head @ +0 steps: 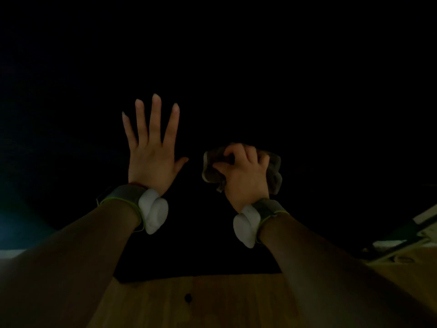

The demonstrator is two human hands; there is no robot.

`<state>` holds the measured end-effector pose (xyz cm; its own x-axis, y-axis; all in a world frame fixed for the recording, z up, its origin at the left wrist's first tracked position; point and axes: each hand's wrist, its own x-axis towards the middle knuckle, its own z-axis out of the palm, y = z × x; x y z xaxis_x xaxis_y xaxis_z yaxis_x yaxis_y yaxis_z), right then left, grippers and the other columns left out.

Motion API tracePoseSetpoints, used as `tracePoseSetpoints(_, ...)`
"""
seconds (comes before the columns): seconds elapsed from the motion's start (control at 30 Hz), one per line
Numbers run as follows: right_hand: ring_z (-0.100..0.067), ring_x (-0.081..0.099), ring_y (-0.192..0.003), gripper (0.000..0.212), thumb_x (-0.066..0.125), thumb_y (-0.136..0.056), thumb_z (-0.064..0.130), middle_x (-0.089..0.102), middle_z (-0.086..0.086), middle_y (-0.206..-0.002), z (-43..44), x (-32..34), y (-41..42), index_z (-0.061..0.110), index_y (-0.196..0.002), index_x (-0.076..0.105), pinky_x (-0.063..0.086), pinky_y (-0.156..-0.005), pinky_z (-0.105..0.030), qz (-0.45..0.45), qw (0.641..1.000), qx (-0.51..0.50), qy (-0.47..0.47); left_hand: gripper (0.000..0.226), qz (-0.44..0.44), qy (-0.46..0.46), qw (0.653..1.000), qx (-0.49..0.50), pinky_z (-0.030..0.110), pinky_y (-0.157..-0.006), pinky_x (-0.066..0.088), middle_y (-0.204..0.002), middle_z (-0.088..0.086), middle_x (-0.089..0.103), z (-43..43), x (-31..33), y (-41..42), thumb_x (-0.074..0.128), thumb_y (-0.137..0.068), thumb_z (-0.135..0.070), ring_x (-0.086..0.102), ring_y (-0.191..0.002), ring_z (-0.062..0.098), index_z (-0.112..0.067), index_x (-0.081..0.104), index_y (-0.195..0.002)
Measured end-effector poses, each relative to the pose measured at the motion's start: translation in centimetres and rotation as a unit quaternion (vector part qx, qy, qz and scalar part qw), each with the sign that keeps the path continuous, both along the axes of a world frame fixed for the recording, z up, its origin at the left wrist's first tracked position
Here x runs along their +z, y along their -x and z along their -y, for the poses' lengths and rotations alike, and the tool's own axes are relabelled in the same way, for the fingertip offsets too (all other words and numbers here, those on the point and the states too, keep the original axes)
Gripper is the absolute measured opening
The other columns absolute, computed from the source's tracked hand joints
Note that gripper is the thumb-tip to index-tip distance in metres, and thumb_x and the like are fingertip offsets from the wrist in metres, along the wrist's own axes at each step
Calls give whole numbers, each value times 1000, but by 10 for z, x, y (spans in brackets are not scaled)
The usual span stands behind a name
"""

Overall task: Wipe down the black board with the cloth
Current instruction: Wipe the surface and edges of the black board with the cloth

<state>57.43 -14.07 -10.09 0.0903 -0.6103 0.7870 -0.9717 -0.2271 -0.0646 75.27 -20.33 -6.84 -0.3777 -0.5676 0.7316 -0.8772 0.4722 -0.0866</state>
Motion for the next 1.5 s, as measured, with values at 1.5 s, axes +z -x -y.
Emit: tracePoseSetpoints(1.5, -32, 28, -132, 35, 58, -93, 27, 39, -5, -142, -30, -23, 3, 31, -128, 57, 30, -104, -51, 71, 910, 33, -406, 90, 62, -97, 993, -2, 63, -110, 3, -156, 22, 2, -35, -4, -17, 58, -81, -43, 1, -142, 44, -15, 9, -151)
